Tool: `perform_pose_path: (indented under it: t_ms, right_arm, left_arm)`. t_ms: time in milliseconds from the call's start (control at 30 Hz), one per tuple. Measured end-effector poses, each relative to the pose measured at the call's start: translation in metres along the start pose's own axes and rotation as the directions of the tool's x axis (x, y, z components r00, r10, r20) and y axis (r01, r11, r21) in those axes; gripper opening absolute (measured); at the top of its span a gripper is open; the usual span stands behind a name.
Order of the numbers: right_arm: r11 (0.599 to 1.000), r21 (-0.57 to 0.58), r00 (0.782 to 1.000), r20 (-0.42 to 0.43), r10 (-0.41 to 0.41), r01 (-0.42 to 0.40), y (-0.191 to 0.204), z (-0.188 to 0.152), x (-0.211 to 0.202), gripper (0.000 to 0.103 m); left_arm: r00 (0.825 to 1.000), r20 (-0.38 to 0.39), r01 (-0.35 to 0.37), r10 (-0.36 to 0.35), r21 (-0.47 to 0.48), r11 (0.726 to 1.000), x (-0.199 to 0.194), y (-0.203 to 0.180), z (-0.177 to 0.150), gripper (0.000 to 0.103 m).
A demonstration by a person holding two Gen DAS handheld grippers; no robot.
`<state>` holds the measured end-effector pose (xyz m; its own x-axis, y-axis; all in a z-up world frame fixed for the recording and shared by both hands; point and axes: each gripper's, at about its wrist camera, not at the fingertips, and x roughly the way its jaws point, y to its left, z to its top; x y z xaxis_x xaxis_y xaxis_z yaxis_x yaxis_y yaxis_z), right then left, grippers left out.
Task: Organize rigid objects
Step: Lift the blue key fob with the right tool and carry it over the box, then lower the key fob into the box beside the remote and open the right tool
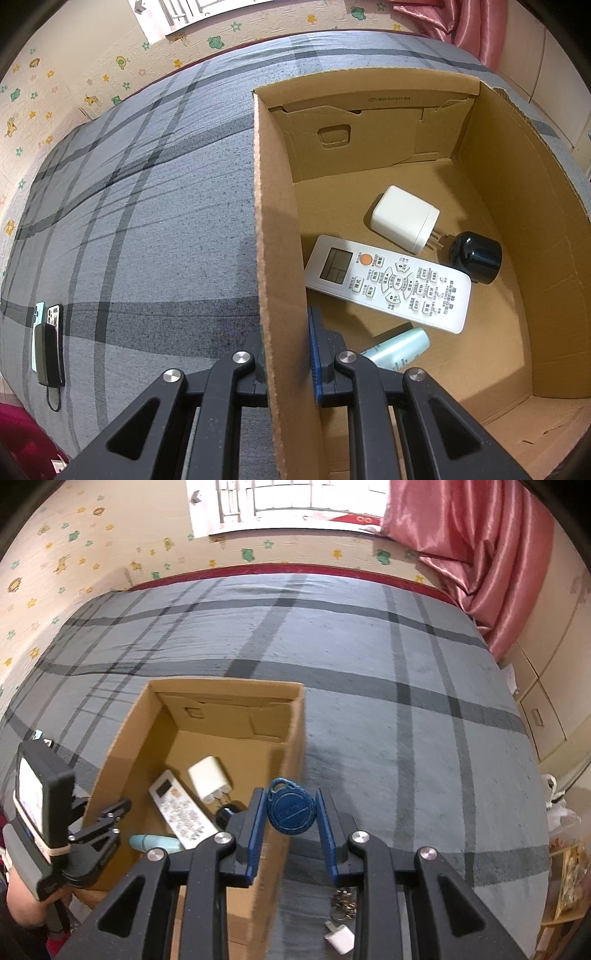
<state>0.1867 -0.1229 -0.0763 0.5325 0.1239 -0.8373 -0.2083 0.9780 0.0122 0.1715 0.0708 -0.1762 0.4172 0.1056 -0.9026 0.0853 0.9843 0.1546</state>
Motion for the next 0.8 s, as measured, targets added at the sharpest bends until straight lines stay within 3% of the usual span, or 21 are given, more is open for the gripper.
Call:
perform_pose_path:
  t_ms: [400, 800]
  right_arm:
    - [0.995, -0.085, 0.998, -0.032, 0.056, -0.059, 0.053, 0.001, 0.020, 0.028]
    - [0.992, -0.102, 0.992, -0.106, 0.069, -0.080, 0.078, -0.006, 0.064, 0.028]
  left_arm:
    - [1.000, 0.000, 0.004, -0.004, -0.004, 1.000, 0.002, 0.001, -0.001, 0.015]
    - [1.000, 0.003, 0.006, -0.006, -0.006, 1.000, 0.002, 0.002, -0.001, 0.015]
